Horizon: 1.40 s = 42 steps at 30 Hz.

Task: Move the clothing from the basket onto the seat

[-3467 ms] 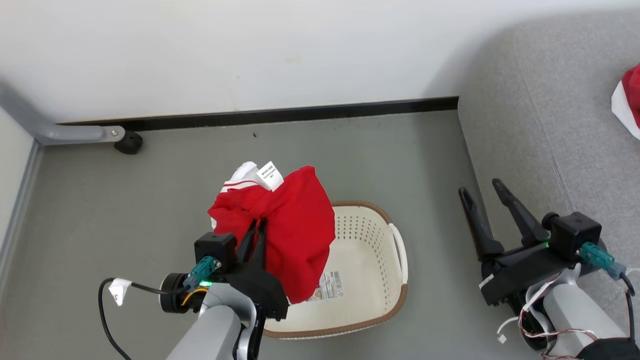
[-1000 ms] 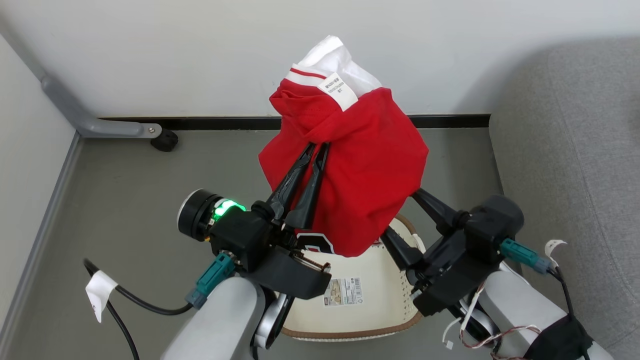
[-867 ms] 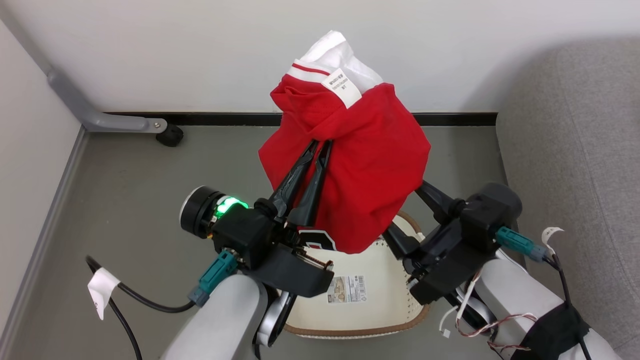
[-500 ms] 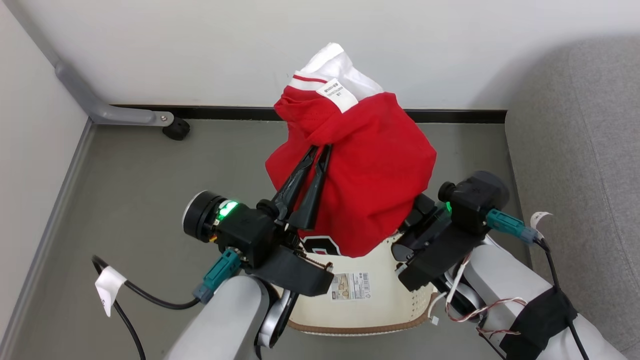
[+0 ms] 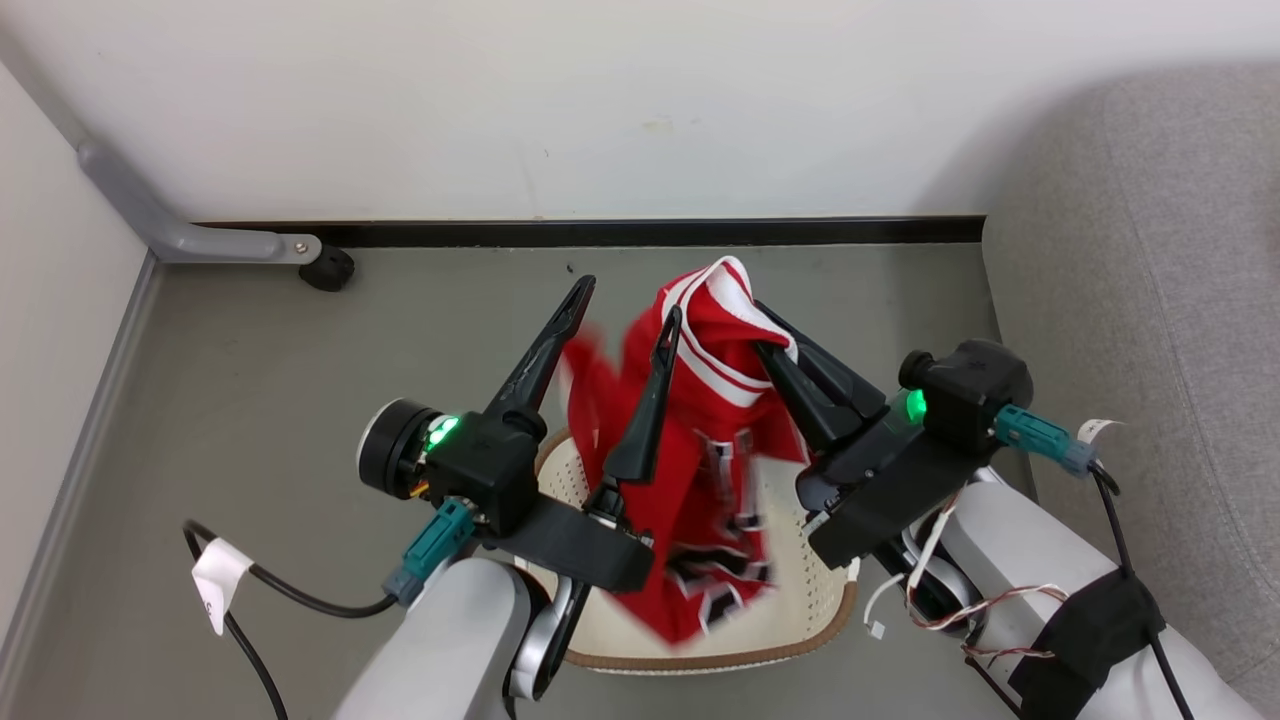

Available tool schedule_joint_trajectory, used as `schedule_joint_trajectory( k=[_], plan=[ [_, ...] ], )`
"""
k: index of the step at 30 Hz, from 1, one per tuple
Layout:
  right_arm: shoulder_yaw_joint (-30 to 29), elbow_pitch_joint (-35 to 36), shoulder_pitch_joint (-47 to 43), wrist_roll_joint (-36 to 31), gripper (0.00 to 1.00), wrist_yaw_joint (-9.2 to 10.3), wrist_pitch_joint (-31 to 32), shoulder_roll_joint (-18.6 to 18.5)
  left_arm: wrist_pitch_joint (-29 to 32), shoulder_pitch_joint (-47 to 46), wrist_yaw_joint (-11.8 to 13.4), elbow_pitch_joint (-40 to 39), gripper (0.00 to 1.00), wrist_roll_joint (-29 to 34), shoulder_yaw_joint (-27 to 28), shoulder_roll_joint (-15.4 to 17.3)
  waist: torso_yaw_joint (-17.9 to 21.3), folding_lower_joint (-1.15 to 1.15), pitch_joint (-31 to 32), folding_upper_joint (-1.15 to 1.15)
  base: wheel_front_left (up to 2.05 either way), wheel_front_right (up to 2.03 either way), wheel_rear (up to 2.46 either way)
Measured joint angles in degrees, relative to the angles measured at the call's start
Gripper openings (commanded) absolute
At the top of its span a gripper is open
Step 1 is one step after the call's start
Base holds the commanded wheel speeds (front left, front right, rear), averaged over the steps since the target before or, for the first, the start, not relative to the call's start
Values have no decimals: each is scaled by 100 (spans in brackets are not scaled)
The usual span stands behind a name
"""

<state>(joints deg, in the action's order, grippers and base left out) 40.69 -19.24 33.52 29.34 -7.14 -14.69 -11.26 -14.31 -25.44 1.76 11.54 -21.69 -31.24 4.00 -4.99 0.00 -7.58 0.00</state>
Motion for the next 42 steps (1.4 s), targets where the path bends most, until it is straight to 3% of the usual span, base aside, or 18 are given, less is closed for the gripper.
schedule_joint_trajectory(
  k=[21, 42],
  plan=[
    [-422, -102, 42, 43, 0, 0, 0, -33, -1, 107, -2, 278, 100, -1, 211, -26, 353, 0, -7, 0, 0, 0, 0],
    [-560, -147, 223, 42, 0, 0, 0, -32, -1, 250, -132, 402, 100, -1, 420, 12, 1438, 0, 32, 0, 0, 0, 0]
  ],
)
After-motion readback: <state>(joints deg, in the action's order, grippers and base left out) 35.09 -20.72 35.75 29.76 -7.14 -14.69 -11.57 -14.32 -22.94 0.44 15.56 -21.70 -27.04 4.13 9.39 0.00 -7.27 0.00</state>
